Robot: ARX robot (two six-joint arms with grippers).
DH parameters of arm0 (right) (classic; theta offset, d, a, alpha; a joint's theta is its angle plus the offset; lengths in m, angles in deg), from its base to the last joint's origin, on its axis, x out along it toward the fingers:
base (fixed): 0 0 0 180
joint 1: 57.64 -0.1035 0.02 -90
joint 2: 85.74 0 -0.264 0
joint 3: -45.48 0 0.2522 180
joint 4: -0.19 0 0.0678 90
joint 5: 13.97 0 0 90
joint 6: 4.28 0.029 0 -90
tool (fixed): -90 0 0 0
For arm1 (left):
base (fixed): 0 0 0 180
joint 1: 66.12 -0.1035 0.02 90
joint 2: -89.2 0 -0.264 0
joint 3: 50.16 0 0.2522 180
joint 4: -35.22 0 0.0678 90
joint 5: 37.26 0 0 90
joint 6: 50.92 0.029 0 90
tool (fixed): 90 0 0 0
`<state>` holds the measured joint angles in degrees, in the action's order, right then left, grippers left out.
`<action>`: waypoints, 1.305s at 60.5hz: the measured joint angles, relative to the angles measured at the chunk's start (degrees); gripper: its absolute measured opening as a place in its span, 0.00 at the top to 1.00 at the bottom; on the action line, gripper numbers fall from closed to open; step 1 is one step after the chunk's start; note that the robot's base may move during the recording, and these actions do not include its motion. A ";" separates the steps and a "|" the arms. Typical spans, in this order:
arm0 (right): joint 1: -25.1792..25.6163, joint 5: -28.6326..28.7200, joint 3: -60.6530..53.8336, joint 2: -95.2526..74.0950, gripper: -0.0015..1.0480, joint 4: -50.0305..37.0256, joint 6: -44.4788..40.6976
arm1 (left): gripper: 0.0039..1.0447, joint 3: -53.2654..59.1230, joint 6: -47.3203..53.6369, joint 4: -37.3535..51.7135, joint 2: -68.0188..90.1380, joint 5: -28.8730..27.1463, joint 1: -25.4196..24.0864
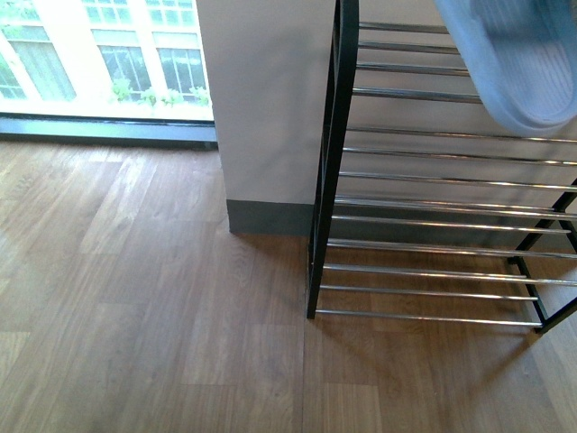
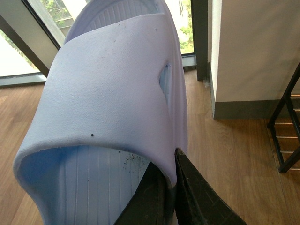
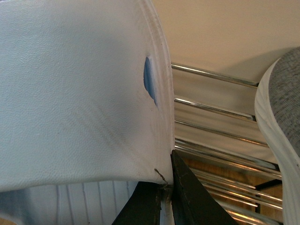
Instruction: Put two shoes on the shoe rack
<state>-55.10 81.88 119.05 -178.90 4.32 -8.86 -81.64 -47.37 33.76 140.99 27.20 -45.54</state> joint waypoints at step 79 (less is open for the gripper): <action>6.25 -13.51 29.68 -23.85 0.77 16.13 -5.55 | 0.98 -0.02 0.00 0.00 0.00 0.00 0.00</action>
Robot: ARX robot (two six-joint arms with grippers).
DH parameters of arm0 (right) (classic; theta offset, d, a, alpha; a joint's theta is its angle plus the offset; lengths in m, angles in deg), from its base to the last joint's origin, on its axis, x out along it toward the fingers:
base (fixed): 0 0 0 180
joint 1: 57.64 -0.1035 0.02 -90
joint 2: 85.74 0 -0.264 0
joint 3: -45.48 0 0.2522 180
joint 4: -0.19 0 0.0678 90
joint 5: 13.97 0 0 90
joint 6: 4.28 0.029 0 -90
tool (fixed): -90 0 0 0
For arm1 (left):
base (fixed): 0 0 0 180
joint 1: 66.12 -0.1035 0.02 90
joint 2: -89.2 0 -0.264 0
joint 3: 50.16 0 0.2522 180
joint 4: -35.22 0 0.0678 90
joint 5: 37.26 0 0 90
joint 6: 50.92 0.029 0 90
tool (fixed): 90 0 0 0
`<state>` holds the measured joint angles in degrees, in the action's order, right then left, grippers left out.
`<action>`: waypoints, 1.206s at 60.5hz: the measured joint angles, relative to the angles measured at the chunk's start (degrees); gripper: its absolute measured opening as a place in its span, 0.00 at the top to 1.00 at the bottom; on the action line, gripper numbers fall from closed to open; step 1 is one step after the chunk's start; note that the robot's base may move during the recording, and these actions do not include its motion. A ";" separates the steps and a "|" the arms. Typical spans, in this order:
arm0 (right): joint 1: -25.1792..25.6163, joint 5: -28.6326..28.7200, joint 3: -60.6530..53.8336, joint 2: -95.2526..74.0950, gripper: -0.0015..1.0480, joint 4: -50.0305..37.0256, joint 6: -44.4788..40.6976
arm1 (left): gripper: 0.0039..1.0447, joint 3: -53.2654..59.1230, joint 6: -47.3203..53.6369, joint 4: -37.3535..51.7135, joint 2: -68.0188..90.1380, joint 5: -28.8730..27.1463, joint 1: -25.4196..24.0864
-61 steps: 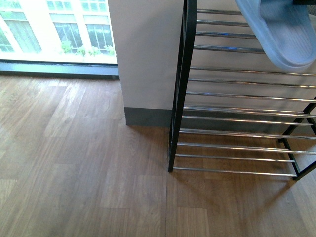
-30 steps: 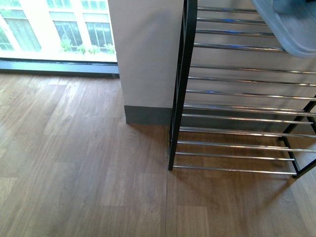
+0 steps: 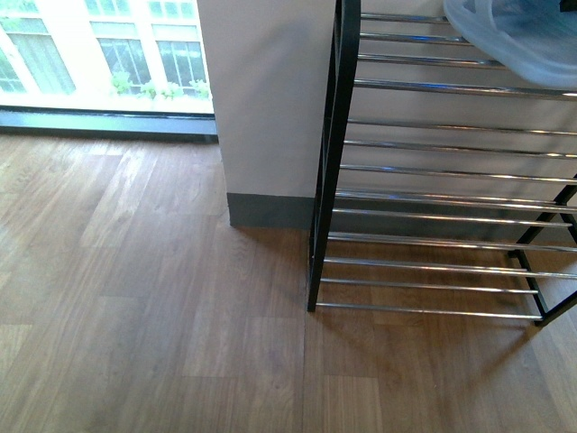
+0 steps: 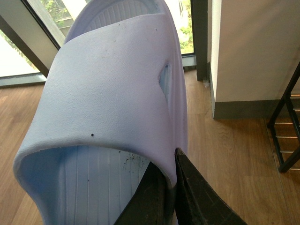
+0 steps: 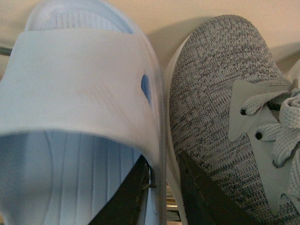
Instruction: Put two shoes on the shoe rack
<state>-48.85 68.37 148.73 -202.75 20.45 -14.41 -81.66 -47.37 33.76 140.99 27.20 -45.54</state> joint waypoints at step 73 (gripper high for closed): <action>-0.28 12.68 -45.35 44.76 0.09 -33.14 10.64 | 0.98 0.00 0.00 0.00 0.00 0.02 0.00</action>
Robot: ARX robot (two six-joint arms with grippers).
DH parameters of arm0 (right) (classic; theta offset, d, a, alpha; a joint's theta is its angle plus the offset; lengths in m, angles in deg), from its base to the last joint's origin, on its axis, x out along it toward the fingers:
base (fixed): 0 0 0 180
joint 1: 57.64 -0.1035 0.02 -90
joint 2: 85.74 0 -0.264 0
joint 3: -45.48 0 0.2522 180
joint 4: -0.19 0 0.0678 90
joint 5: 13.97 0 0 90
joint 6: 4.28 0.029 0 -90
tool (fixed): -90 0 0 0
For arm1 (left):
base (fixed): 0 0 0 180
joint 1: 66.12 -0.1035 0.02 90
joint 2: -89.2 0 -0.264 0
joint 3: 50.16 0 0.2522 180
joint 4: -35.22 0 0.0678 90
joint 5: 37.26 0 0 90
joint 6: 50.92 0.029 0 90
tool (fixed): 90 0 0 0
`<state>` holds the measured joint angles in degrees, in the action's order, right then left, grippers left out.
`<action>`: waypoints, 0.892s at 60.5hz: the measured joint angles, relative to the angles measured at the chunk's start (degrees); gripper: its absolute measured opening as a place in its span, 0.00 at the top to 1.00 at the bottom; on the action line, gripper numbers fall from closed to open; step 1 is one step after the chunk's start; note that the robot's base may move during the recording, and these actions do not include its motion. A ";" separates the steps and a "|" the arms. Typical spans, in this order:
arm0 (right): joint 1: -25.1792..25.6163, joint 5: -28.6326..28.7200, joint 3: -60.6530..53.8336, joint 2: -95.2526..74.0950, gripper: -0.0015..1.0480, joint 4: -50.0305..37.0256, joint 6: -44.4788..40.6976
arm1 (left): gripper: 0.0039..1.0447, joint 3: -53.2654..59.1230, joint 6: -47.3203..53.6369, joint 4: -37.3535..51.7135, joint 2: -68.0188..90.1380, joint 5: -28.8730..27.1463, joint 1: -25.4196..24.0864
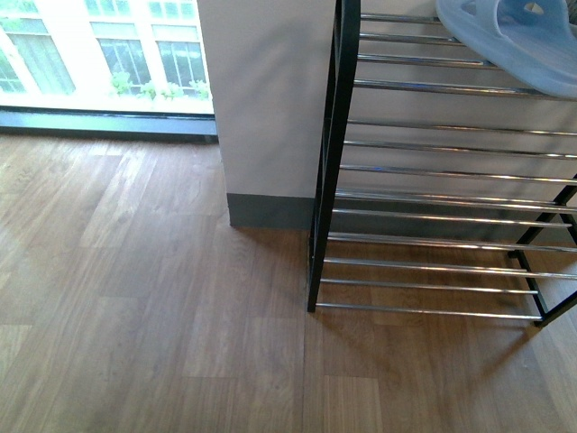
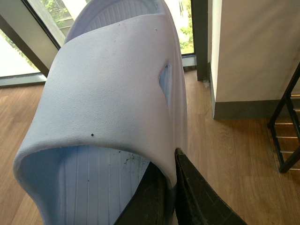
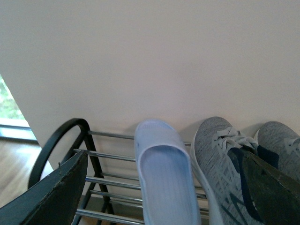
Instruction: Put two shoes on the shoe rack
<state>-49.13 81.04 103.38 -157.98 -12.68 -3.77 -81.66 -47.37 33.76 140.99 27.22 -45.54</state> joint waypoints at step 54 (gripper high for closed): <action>4.76 8.04 -32.61 24.26 0.41 -9.31 1.03 | 0.98 0.00 0.00 0.00 0.00 0.00 0.00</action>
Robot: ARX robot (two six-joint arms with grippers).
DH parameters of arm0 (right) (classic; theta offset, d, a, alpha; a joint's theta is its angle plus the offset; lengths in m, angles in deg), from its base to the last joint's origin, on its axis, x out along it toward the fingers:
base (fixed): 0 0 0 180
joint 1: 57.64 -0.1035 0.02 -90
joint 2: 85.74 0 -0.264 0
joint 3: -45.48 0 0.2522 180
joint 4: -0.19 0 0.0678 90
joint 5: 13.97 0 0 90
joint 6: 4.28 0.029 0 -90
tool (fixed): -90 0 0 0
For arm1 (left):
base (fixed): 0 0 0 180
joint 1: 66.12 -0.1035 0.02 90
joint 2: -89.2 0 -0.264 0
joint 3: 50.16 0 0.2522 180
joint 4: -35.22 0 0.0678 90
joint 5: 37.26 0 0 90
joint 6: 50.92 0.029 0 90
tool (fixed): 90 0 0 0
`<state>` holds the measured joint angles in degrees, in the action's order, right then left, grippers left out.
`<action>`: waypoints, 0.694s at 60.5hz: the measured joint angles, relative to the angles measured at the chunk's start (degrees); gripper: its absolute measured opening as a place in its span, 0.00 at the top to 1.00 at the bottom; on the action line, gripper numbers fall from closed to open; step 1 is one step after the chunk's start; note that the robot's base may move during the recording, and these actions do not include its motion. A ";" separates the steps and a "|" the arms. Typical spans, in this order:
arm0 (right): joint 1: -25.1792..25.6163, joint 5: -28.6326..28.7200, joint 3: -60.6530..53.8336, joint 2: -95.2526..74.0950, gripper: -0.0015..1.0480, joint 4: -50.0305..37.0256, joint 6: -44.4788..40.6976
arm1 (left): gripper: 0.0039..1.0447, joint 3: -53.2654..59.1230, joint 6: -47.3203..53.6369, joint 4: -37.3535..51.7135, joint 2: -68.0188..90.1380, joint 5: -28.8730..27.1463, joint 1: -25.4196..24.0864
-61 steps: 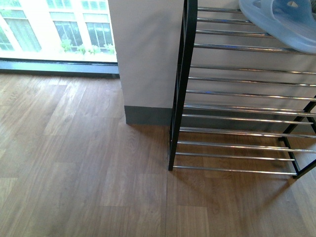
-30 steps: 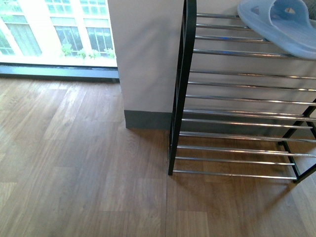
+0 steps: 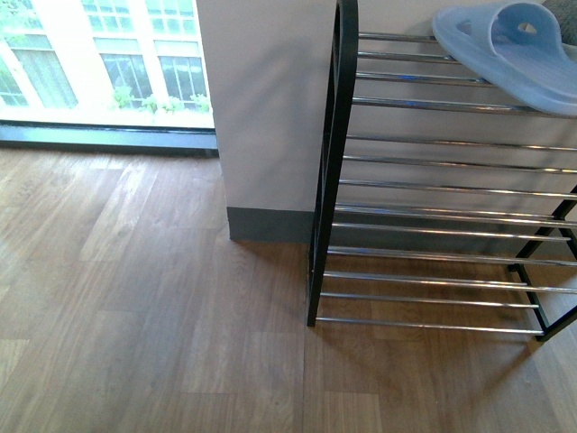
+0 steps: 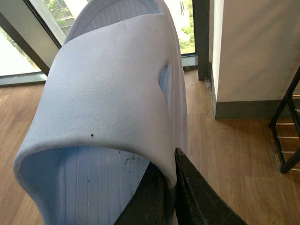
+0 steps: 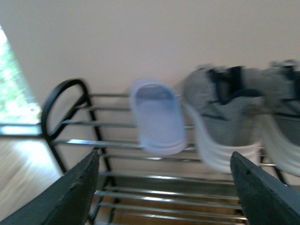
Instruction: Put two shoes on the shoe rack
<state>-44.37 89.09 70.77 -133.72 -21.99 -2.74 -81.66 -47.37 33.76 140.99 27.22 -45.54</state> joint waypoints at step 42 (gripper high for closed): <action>-13.00 -13.09 -9.70 21.62 0.99 11.82 -1.36 | 0.98 0.00 0.00 0.00 0.00 -0.02 0.00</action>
<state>-57.37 76.00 61.06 -112.11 -10.17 -4.10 -81.66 -47.37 33.76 140.99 27.20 -45.54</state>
